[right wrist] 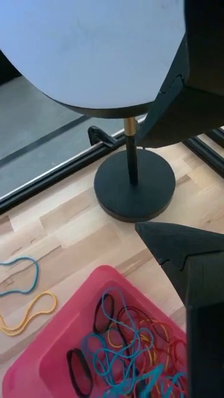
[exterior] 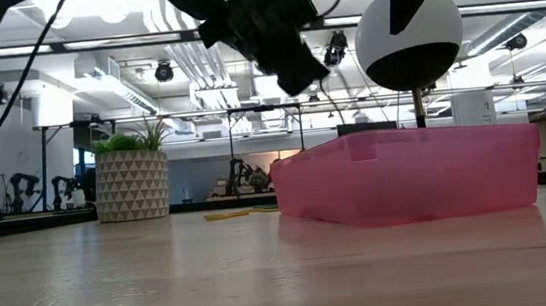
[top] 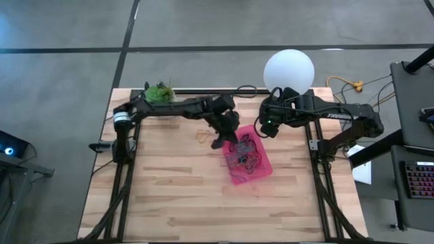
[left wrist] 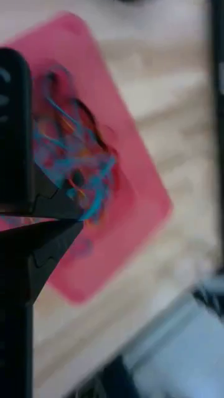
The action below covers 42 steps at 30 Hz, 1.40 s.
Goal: Pick and place rubber bands into bin
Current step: Put the blue rubber band into the pink bin, then put the yellow rubber band into the pink bin
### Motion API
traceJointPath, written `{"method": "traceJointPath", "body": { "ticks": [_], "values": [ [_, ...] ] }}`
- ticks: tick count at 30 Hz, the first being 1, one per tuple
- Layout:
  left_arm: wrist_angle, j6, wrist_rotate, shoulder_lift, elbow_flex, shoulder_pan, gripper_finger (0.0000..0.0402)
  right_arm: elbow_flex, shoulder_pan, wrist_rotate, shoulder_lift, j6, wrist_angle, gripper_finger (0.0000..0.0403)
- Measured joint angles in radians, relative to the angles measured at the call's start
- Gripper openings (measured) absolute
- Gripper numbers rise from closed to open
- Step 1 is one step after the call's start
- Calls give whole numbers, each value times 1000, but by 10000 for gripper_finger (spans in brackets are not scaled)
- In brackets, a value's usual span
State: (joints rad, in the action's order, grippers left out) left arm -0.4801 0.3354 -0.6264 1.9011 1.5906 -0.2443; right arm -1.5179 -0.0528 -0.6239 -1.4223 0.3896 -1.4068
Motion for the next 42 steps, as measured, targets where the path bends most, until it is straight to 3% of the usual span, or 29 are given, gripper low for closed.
{"method": "traceJointPath", "body": {
  "ticks": [4,13,19,23,26,31,34,42],
  "values": [
    [-5,-38,177,21,-11,24,10,8,0,0,0,4,1,194],
    [-78,-40,234,-22,-13,29,126,75,0,1,0,2,-1,194],
    [-386,176,406,-130,-23,9,165,87,0,3,1,-67,0,194],
    [-515,93,555,-173,-75,-5,166,87,-1,-5,4,-89,0,194],
    [-506,29,559,-180,-148,-12,166,87,-1,-6,8,-103,1,194],
    [-356,181,555,-170,-326,-11,166,87,-1,-7,8,-133,4,194],
    [-221,198,554,-169,-411,-12,166,86,-2,-8,8,-139,4,194],
    [-146,202,552,-145,-450,-19,166,86,-2,-8,10,-137,3,194]
  ]
}}
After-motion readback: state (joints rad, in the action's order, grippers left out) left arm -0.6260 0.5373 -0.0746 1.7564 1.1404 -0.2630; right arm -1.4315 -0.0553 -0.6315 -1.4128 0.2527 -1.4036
